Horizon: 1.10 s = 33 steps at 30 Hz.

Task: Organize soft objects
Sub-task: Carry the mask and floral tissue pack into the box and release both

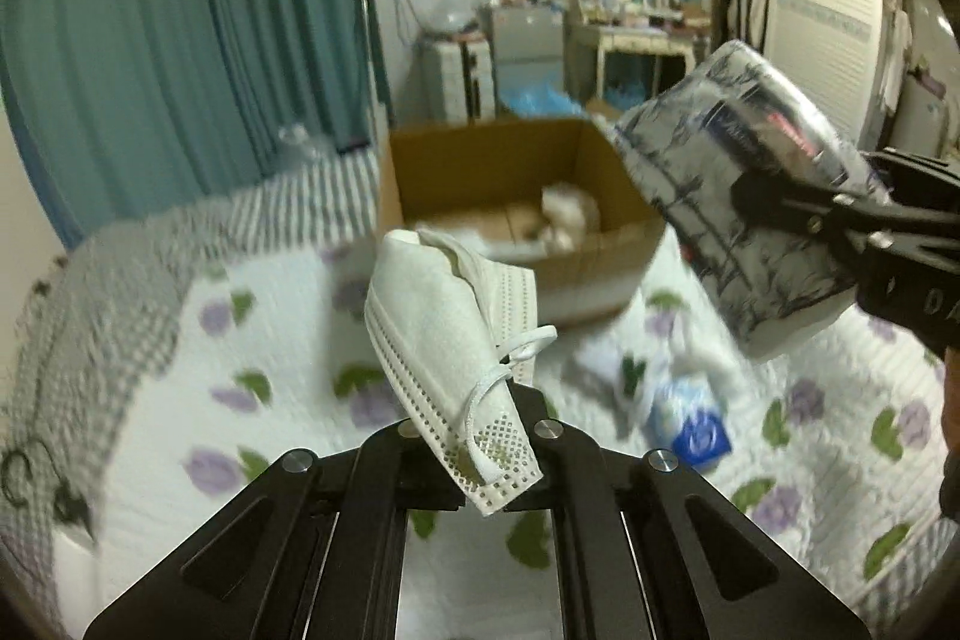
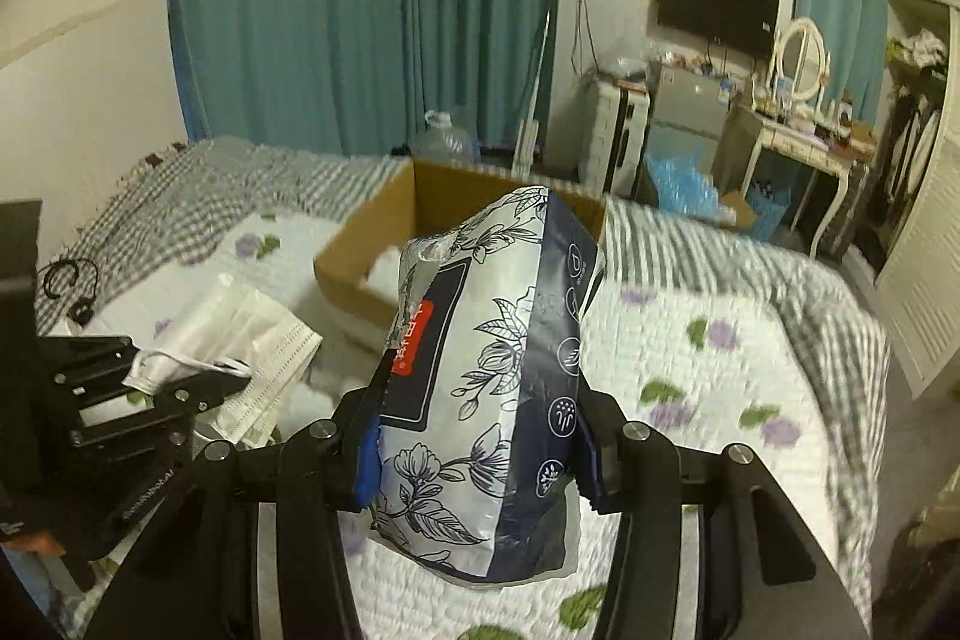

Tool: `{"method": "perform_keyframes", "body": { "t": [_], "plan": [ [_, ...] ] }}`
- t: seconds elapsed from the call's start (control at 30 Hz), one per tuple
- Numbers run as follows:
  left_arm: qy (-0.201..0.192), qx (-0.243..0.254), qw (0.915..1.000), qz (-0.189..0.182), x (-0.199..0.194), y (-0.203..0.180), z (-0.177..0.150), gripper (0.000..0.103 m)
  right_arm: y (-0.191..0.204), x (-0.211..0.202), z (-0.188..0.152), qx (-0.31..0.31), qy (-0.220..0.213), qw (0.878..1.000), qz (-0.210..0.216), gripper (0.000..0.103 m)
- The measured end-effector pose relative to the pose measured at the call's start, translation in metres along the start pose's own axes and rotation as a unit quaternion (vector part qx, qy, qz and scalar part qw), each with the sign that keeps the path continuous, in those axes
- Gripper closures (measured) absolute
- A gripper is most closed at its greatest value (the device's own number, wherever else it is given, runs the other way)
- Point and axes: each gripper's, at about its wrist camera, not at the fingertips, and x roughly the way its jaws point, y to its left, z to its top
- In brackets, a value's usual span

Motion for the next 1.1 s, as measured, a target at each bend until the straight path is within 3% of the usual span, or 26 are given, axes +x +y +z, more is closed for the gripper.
{"method": "perform_keyframes", "body": {
  "t": [0.3,0.53,0.87,0.97,1.1],
  "plan": [
    [-0.028,0.017,0.9994,0.013,0.019,0.000,0.064,0.099,-0.009,0.009,0.063,-0.007,-0.036,0.999,-0.009,0.054],
    [-0.011,0.015,0.9997,0.018,0.077,0.003,0.096,0.099,-0.023,0.070,0.098,0.001,-0.019,1.000,-0.007,0.054],
    [0.044,0.017,0.9987,0.019,0.162,0.005,0.090,0.097,-0.039,0.186,0.083,0.012,0.054,0.998,0.004,0.054],
    [0.044,0.036,0.9982,0.021,0.171,-0.002,0.085,0.089,-0.046,0.202,0.072,0.018,0.061,0.998,0.008,0.052],
    [0.048,0.055,0.9957,0.057,0.174,-0.010,0.084,0.089,-0.056,0.208,0.071,0.032,0.062,0.998,0.007,0.043]
  ]
}}
